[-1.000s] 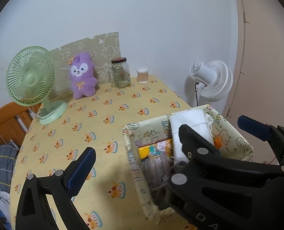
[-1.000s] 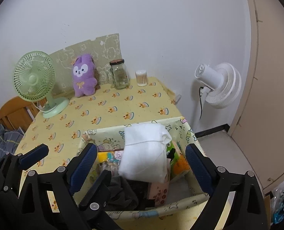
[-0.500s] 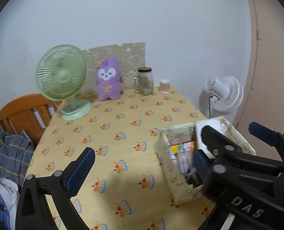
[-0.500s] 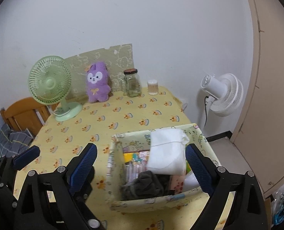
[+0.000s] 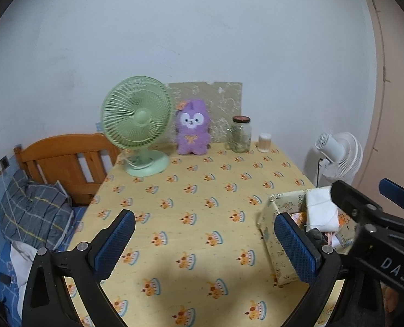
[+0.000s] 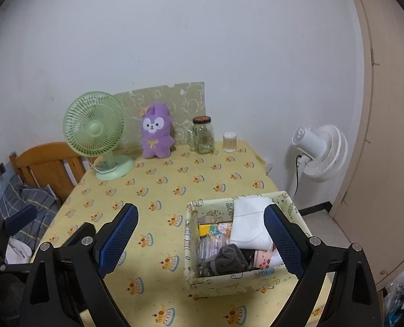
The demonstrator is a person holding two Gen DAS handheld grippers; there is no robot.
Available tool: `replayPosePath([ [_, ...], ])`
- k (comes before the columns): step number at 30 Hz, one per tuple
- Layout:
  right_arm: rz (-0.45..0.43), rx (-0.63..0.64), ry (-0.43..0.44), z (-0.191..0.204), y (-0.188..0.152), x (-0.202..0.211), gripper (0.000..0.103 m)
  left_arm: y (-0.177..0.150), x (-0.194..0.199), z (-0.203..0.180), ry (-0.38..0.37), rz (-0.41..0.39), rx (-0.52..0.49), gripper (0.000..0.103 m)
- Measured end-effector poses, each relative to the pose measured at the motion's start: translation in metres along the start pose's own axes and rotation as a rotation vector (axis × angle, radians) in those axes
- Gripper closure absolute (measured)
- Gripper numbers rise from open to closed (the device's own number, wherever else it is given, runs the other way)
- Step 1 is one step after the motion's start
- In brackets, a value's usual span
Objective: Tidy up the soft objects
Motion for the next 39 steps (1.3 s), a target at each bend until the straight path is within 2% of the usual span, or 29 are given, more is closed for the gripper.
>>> replayPosePath([
  [12,-0.049,0.025,0.02,0.01,0.0,0.029,0.008,-0.009,0.03,0.034,0.061,-0.037,0.059,0.0],
  [25,-0.07,0.043,0.026,0.013,-0.002,0.043,0.008,-0.006,0.046,0.036,0.066,-0.079,0.066,0.0],
  [39,-0.064,0.049,0.046,0.014,-0.004,0.041,0.008,-0.007,0.048,0.036,0.067,-0.085,0.068,0.0],
])
Point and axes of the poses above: each gripper's, at about its wrist camera, not at the fingertips, and x roughly against the way its jaws point, z to its left, y to its top, the point moved 4 cm from there along -x, roughly the way its jaws point, and after that the axes turned 1 degree about y, right-handed, at the moved point
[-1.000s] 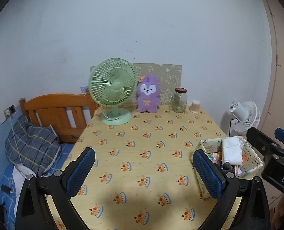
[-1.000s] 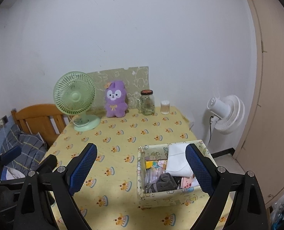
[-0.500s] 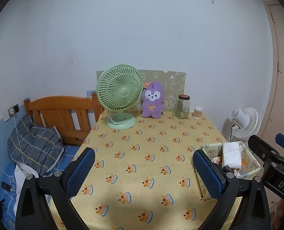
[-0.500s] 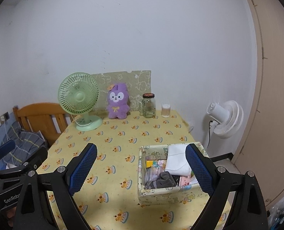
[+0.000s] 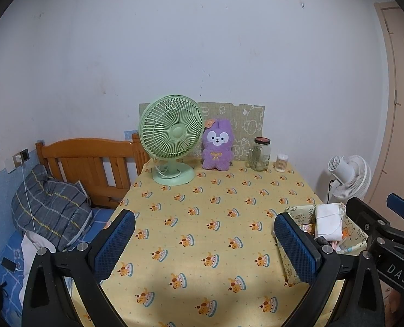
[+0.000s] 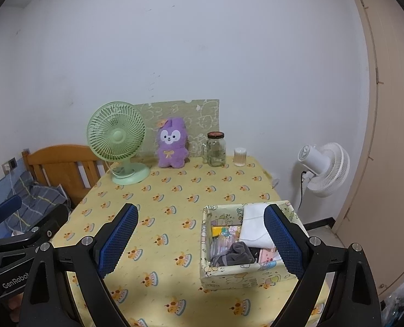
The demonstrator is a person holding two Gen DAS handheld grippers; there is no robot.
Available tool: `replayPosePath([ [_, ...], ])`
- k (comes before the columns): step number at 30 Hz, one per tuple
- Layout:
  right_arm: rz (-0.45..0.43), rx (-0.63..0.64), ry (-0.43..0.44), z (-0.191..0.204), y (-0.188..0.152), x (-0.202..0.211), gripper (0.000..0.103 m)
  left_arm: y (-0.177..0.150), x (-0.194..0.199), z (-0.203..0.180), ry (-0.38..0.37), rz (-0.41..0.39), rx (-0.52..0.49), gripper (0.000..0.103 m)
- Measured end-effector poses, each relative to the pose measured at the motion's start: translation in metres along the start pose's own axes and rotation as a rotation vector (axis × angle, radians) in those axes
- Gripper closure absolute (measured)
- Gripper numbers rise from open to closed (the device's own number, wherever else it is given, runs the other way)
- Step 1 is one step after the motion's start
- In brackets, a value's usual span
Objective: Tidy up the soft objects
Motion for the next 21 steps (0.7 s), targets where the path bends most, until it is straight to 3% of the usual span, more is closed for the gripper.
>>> replayPosePath([
  [21,0.003,-0.007,-0.001,-0.0011,-0.001,-0.0001,0.008,0.0011,0.0007,-0.0023,-0.001,0.002,-0.005,0.0],
])
Point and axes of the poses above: each gripper's, at about its wrist camera, not at the fingertips, and x roughly against the way its jaws point, z to its left, y to its top, the point moved 4 cm from there along -x, roughly the way its jaws point, and after that the axes turned 1 degree about y, right-handed, at the moved point
